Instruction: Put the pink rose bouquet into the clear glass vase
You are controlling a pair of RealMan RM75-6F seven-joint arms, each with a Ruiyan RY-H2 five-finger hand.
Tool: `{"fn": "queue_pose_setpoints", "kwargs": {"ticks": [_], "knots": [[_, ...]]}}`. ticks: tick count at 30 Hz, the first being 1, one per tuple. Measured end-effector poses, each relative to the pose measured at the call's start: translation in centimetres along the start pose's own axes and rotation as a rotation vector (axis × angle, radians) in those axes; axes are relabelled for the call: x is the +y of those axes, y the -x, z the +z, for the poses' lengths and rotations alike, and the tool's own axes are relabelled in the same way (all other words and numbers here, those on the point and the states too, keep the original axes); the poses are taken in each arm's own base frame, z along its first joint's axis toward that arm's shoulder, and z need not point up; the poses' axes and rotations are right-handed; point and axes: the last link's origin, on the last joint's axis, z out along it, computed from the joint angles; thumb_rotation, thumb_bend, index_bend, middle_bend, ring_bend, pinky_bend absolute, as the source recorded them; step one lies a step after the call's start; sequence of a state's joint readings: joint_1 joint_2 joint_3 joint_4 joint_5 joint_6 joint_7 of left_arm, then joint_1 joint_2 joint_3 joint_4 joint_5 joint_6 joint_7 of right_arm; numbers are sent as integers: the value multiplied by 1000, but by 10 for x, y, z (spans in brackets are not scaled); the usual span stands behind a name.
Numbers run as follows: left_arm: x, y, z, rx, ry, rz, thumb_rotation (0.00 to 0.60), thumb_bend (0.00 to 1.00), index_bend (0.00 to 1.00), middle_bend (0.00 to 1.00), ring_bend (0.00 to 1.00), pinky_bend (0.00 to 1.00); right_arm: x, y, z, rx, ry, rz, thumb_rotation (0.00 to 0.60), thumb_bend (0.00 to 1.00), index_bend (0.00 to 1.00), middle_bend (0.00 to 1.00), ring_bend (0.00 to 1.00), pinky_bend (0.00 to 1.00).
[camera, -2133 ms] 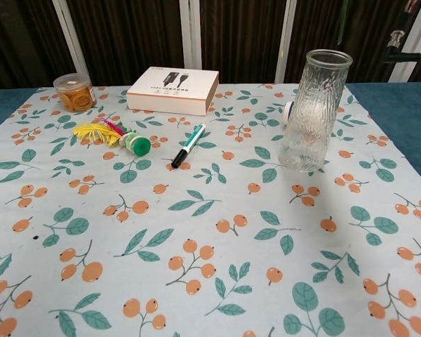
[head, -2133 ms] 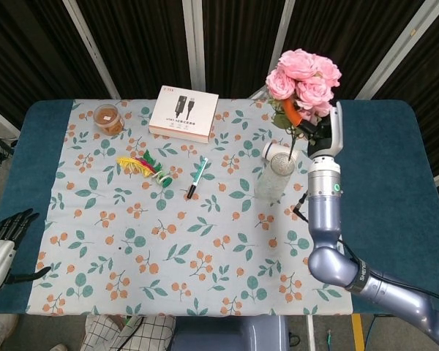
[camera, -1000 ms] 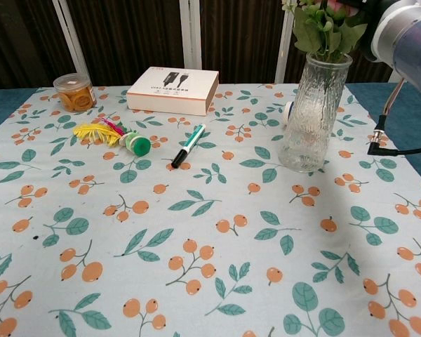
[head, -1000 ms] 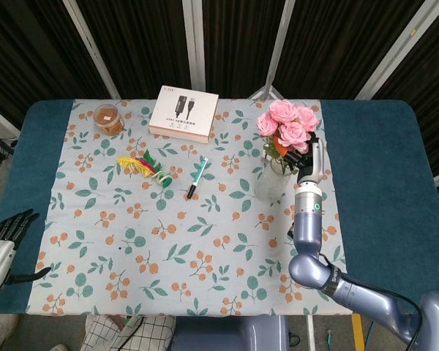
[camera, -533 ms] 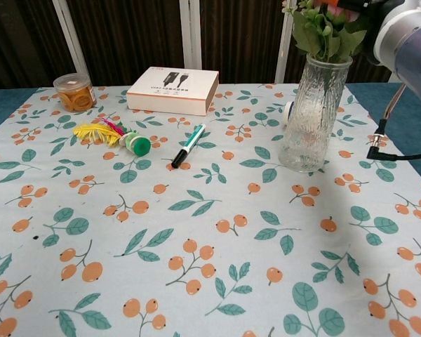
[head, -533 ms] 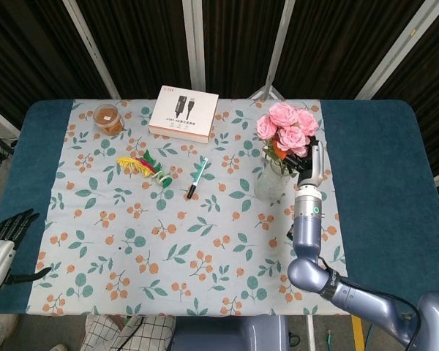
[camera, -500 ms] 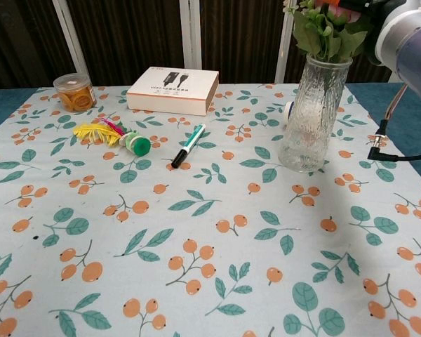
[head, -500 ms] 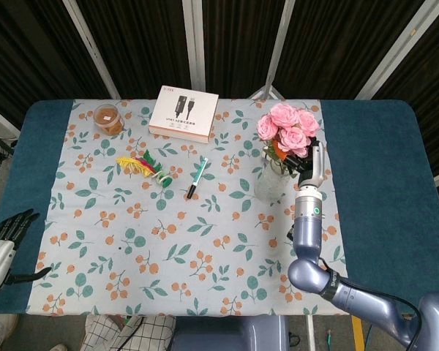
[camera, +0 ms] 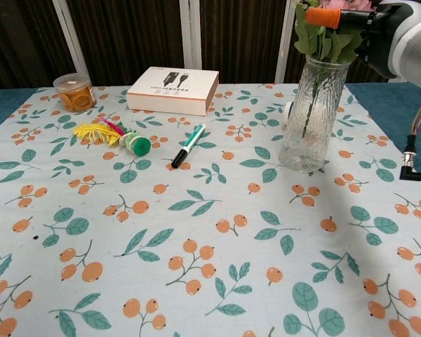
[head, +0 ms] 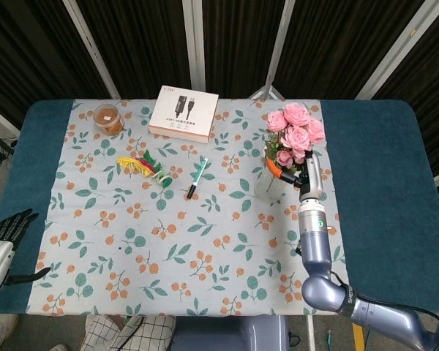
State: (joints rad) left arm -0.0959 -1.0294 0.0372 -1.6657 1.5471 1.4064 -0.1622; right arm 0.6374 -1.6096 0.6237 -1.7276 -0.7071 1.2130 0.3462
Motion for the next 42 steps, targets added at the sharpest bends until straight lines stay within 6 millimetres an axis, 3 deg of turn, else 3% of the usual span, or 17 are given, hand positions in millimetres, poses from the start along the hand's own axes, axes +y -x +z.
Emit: {"fn": "queue_pose_setpoints", "kwargs": {"ticks": [13, 25, 34, 42], "knots": [[1, 1, -1, -5, 5, 0, 600, 0, 0, 0, 0, 0, 6, -41, -41, -34, -22, -182, 600, 265, 0, 0, 0, 0], [2, 1, -1, -3, 3, 3, 600, 0, 0, 0, 0, 0, 21, -74, -70, -79, -47, -513, 600, 265, 0, 0, 0, 0], [1, 0, 0, 8, 10, 22, 600, 0, 0, 0, 0, 0, 44, -144, -109, -18, -62, -979, 600, 266, 0, 0, 0, 0], [0, 1, -1, 35, 13, 63, 600, 0, 0, 0, 0, 0, 54, -200, -171, 23, -85, -1362, 600, 266, 0, 0, 0, 0]]}}
